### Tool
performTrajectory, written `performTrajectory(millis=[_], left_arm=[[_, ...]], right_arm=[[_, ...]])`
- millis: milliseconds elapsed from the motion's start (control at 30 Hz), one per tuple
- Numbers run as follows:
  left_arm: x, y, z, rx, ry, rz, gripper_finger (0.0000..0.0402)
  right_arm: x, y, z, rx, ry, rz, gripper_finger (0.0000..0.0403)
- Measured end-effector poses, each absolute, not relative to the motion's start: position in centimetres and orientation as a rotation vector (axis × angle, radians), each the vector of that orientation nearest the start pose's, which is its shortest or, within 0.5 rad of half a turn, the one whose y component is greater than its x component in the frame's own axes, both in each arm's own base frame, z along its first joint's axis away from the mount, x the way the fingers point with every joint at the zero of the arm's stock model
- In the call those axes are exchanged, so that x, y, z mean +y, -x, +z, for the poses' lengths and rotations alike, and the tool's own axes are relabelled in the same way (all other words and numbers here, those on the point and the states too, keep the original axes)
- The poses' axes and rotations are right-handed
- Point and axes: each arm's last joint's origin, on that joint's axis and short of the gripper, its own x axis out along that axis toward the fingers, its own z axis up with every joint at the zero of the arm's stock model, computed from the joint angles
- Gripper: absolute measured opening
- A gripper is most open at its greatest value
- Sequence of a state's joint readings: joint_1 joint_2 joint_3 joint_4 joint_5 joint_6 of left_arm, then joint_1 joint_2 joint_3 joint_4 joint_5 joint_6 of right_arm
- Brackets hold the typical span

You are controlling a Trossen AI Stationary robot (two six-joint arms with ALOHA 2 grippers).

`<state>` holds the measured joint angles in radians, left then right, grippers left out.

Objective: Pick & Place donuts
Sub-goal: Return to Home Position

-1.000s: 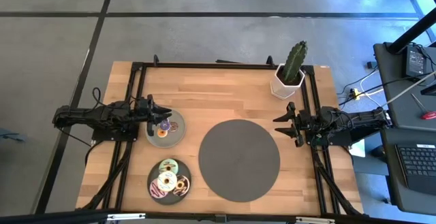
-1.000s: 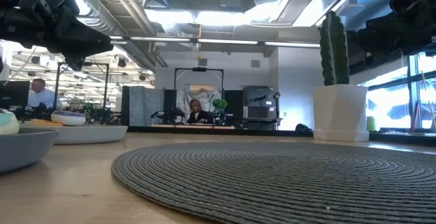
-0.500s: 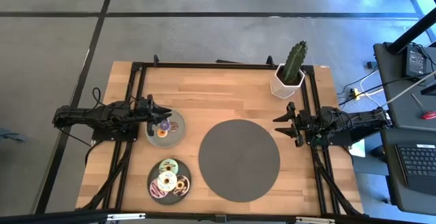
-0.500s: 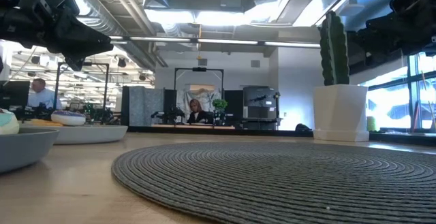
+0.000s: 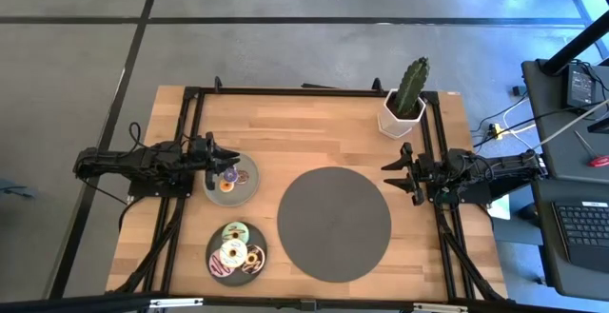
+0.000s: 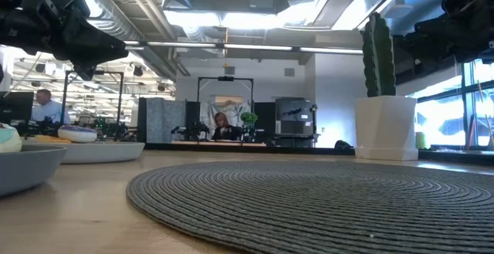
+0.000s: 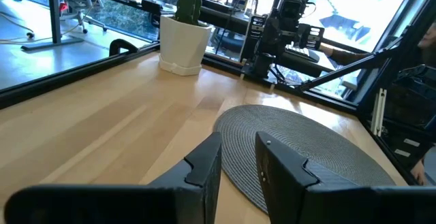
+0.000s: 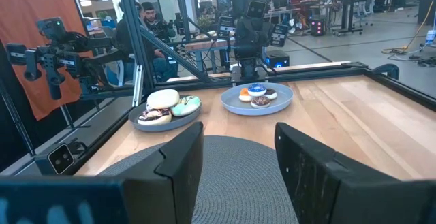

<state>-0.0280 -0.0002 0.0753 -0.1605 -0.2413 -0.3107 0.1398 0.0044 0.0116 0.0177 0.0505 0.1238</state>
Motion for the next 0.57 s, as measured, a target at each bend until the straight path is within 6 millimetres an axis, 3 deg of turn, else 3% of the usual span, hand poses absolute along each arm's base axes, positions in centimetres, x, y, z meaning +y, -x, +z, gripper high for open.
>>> performTrajectory(millis=[567], left_arm=[[0.43, -9.14, 17.36, 0.05, 0.298, 0.224, 0.009]], right_arm=[[1.21, -9.64, 16.9, -0.02, -0.127, 0.09, 0.0183]])
